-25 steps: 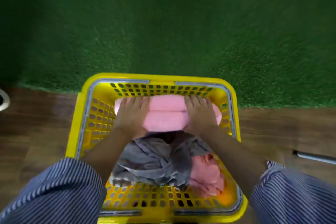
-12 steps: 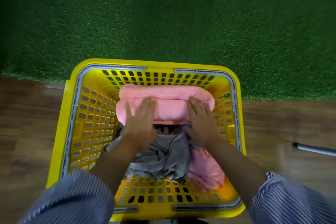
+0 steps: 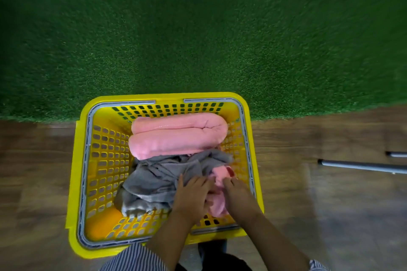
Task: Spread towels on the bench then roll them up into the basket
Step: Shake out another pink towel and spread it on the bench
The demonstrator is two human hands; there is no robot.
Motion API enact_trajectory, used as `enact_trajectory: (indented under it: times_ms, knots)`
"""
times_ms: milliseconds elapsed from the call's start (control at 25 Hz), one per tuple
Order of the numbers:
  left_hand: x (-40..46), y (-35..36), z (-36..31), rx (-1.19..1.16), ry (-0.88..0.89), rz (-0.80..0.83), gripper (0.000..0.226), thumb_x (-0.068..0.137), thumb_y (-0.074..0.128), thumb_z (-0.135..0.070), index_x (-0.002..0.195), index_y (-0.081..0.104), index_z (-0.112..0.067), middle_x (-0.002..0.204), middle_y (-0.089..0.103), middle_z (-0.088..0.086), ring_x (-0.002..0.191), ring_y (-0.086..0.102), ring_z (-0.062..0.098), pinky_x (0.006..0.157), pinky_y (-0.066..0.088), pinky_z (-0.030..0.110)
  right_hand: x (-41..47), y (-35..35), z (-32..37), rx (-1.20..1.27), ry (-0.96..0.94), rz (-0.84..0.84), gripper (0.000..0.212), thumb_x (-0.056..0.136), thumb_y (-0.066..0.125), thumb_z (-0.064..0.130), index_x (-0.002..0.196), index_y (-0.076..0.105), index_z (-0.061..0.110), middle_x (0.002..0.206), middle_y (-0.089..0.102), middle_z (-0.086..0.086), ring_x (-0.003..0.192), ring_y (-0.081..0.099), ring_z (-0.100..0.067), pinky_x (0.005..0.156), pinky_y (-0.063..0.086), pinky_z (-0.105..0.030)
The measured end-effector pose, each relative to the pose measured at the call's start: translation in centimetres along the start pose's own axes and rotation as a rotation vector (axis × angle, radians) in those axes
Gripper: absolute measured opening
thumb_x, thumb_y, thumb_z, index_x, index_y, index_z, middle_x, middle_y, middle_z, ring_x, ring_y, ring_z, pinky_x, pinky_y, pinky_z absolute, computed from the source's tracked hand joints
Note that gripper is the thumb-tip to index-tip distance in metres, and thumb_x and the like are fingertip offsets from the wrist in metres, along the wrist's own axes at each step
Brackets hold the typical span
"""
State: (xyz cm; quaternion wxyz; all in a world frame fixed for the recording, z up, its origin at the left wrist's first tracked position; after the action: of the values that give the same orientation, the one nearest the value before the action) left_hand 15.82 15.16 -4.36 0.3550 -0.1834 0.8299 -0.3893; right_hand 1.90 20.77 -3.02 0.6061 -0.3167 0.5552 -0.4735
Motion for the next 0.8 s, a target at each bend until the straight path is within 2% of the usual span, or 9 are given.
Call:
enact_trajectory:
  times_ms: [160, 280, 320, 400, 480, 520, 600, 680, 800]
  knots:
    - [-1.6, -6.9, -2.0, -0.147, -0.1, -0.151, 0.075, 0.077, 0.064, -0.032, 0.144, 0.031, -0.041, 0.146, 0.039, -0.01, 0.131, 0.043, 0.02, 0.103, 0.038, 0.045, -0.6, -8.2, 1.5, 0.074, -0.071, -0.108, 0.058, 0.034, 0.081, 0.019, 0.079, 0.044, 0.022, 0.059, 0.059, 0.001, 0.049, 0.058, -0.012, 0.044, 0.041, -0.021]
    - [-4.0, -13.4, -4.7, -0.189, 0.006, -0.299, 0.057, 0.065, 0.059, -0.031, 0.121, 0.048, -0.033, 0.12, 0.065, -0.007, 0.101, 0.065, 0.013, 0.074, 0.056, 0.035, -2.8, -15.8, 3.6, 0.099, -0.216, -0.269, 0.028, 0.057, 0.052, 0.022, 0.082, 0.039, 0.022, 0.061, 0.056, 0.007, 0.051, 0.056, -0.011, 0.048, 0.034, -0.02]
    - [-5.0, -15.6, -5.6, -0.216, 0.06, -0.378, 0.049, 0.066, 0.053, -0.031, 0.114, 0.049, -0.031, 0.11, 0.068, -0.008, 0.094, 0.065, 0.011, 0.073, 0.054, 0.029, -3.5, -18.3, 4.2, 0.079, -0.264, -0.33, 0.023, 0.06, 0.045, 0.023, 0.083, 0.04, 0.023, 0.063, 0.056, 0.008, 0.055, 0.055, -0.009, 0.052, 0.034, -0.021]
    - [-7.2, -20.7, -7.9, -0.328, 0.108, -0.391, 0.043, 0.071, 0.047, -0.035, 0.113, 0.053, -0.031, 0.108, 0.067, -0.008, 0.098, 0.055, 0.008, 0.09, 0.043, 0.027, -4.7, -24.2, 5.4, 0.071, -0.326, -0.42, 0.017, 0.066, 0.042, 0.026, 0.083, 0.042, 0.023, 0.067, 0.057, 0.009, 0.06, 0.054, -0.008, 0.056, 0.034, -0.021]
    - [-9.3, -26.4, -9.9, -0.313, -0.01, -0.317, 0.057, 0.079, 0.041, -0.046, 0.132, 0.05, -0.028, 0.131, 0.058, -0.005, 0.12, 0.045, 0.006, 0.111, 0.029, 0.044, -5.5, -30.4, 6.3, 0.061, -0.353, -0.471, 0.01, 0.071, 0.043, 0.024, 0.081, 0.042, 0.023, 0.066, 0.056, 0.007, 0.057, 0.056, -0.013, 0.053, 0.032, -0.024]
    - [-10.0, -28.9, -10.6, -0.263, -0.055, -0.281, 0.059, 0.085, 0.04, -0.044, 0.14, 0.044, -0.024, 0.14, 0.051, -0.005, 0.128, 0.042, 0.009, 0.114, 0.023, 0.043, -5.7, -33.6, 6.7, 0.024, -0.352, -0.501, 0.008, 0.073, 0.045, 0.025, 0.081, 0.042, 0.023, 0.065, 0.056, 0.006, 0.056, 0.056, -0.014, 0.053, 0.032, -0.025]
    - [-11.7, -34.9, -12.4, -0.251, -0.03, -0.334, 0.053, 0.091, 0.044, -0.035, 0.14, 0.043, -0.014, 0.138, 0.053, 0.004, 0.127, 0.047, 0.02, 0.11, 0.028, 0.039, -6.4, -40.1, 7.6, -0.02, -0.36, -0.561, 0.006, 0.077, 0.046, 0.028, 0.08, 0.043, 0.023, 0.066, 0.056, 0.007, 0.058, 0.056, -0.013, 0.053, 0.035, -0.023]
    - [-14.0, -40.7, -14.3, -0.27, 0.041, -0.442, 0.045, 0.09, 0.045, -0.033, 0.125, 0.052, -0.006, 0.12, 0.062, 0.014, 0.113, 0.056, 0.031, 0.096, 0.038, 0.041, -7.4, -46.3, 8.9, -0.024, -0.369, -0.587, 0.009, 0.081, 0.044, 0.032, 0.081, 0.043, 0.024, 0.067, 0.056, 0.007, 0.056, 0.057, -0.012, 0.047, 0.039, -0.022]
    - [-17.8, -48.5, -16.5, -0.271, 0.115, -0.546, 0.034, 0.089, 0.045, -0.027, 0.111, 0.054, -0.002, 0.104, 0.063, 0.016, 0.097, 0.059, 0.035, 0.077, 0.039, 0.032, -8.9, -54.8, 11.0, -0.086, -0.317, -0.592, 0.026, 0.088, 0.034, 0.046, 0.081, 0.045, 0.023, 0.067, 0.055, 0.005, 0.044, 0.055, -0.016, 0.034, 0.034, -0.021]
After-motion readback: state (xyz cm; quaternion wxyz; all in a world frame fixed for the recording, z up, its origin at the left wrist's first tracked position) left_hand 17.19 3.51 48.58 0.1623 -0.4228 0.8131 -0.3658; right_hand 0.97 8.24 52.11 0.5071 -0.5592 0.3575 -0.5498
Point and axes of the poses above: each hand's wrist, its own x-axis towards the middle knuckle, its own y-axis out of the palm, z = x × y, the point moved 2 cm from there along x, towards the middle knuckle
